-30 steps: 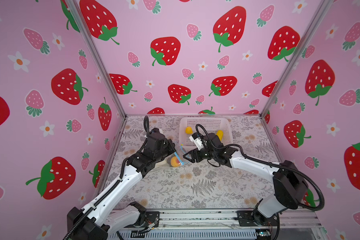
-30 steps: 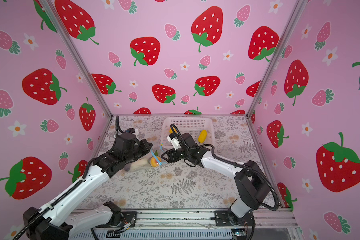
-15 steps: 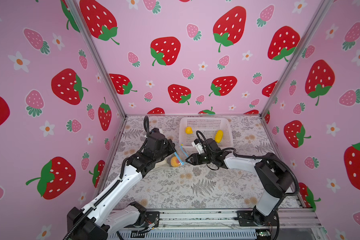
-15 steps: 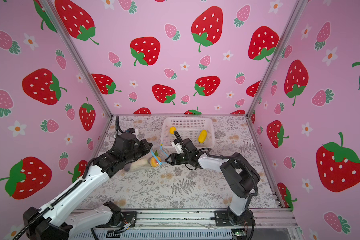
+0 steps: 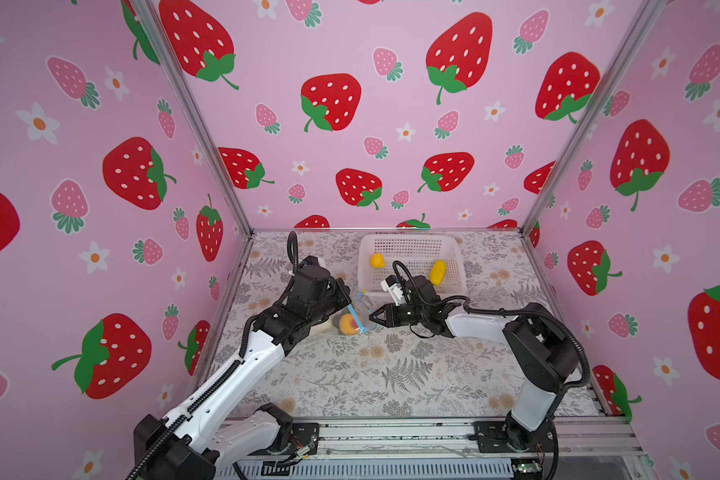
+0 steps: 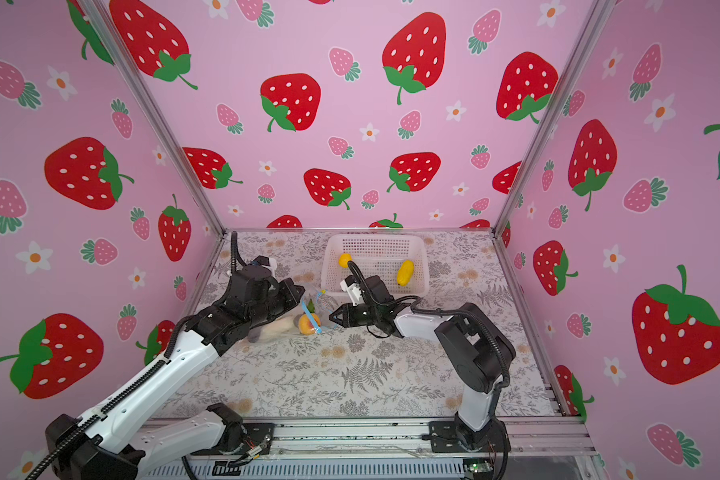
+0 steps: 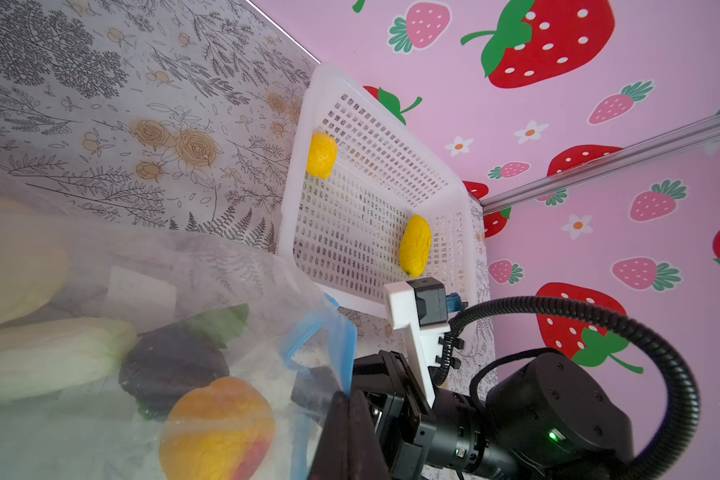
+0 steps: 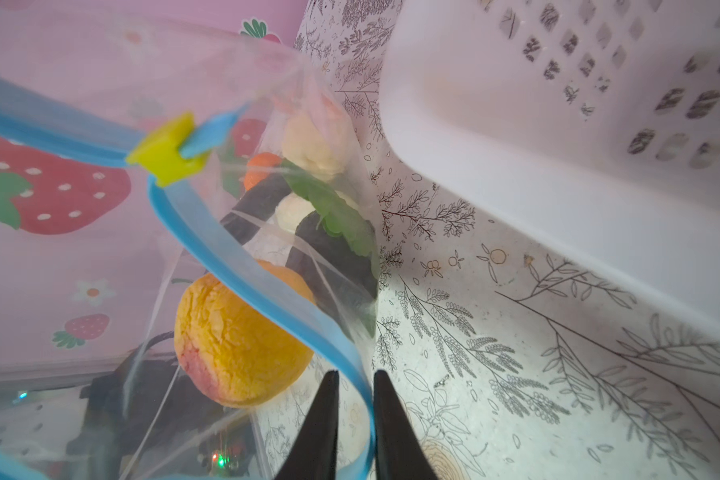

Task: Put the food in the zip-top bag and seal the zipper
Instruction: 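Raise the right gripper out of the bag mouth, then lift the bag upright with the left gripper while the right gripper moves toward the basket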

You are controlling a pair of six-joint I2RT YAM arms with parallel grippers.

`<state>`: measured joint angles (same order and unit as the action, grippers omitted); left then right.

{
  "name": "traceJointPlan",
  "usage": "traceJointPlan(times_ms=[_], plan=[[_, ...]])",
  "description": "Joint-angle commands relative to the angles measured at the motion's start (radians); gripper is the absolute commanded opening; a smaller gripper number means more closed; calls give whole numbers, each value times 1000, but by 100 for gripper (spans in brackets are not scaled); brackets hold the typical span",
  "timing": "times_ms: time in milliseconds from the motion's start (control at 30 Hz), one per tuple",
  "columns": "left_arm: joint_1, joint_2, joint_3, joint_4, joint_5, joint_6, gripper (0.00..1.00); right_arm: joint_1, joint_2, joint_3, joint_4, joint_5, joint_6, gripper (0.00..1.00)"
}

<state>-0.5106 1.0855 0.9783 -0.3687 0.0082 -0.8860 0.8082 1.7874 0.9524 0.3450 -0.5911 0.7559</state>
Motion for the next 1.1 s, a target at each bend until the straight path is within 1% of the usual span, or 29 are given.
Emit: traceJointPlan(times_ms=[0,100,167,300,400,567,833,1067], plan=[[1,-1,23,-11,-5,9,0,-6,-22,-4,24,1,11,12],[0,7,39,-28,3,10,0,-6,-41,2,18,1,8,7],[0,0,45,-37,3,13,0,-5,-60,10,0,5,3,6],[0,-28,62,-59,-9,24,0,-2,-107,40,-64,21,-24,6],[0,-56,82,-94,-31,37,0,11,-146,88,-146,48,-66,6],[1,-94,109,-143,-59,54,0,19,-192,156,-206,65,-87,6],[1,-141,168,-210,-89,68,0,33,-223,298,-297,89,-127,6],[1,-178,183,-248,-104,72,0,40,-226,390,-359,100,-156,6]])
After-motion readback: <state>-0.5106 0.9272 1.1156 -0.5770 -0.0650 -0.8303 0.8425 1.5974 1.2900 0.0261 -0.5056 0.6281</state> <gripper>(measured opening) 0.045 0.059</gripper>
